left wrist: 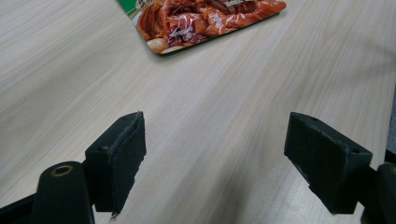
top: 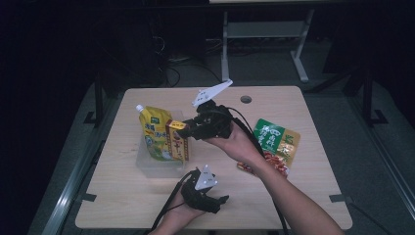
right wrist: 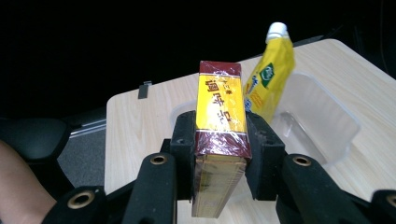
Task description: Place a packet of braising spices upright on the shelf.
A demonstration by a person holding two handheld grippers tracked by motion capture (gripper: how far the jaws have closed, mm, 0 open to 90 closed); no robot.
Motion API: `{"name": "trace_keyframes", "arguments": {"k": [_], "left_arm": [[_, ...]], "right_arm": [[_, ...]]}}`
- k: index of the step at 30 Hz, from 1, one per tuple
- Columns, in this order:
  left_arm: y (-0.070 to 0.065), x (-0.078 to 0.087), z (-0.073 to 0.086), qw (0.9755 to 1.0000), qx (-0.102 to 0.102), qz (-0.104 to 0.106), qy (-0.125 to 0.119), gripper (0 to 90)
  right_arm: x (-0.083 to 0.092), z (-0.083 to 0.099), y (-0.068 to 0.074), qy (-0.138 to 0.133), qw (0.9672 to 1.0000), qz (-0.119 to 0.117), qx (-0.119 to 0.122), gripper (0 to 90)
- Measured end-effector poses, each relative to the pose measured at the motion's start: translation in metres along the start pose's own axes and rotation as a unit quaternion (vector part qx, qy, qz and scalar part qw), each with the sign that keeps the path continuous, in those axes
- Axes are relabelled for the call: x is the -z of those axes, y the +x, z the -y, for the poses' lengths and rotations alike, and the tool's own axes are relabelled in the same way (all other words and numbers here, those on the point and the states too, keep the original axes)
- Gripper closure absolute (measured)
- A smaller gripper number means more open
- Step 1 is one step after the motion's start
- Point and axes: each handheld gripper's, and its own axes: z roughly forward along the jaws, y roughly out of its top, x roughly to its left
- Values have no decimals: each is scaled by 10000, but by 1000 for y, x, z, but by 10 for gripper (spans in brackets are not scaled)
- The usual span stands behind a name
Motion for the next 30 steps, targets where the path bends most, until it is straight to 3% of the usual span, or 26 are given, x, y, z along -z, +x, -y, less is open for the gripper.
{"name": "trace_keyframes", "arguments": {"k": [20, 27, 30], "left_arm": [[-5, -1, 0, 9997, 189, 109, -65, 203], [-5, 0, 0, 9999, 59, 91, 4, 203], [-5, -1, 0, 9999, 97, 107, -47, 203]], "right_arm": [[-49, -16, -1, 193, 9984, -444, 290, 673], [-62, -14, -6, 264, 9978, -547, 275, 673], [-68, -13, -8, 311, 9974, -564, 330, 673]]}}
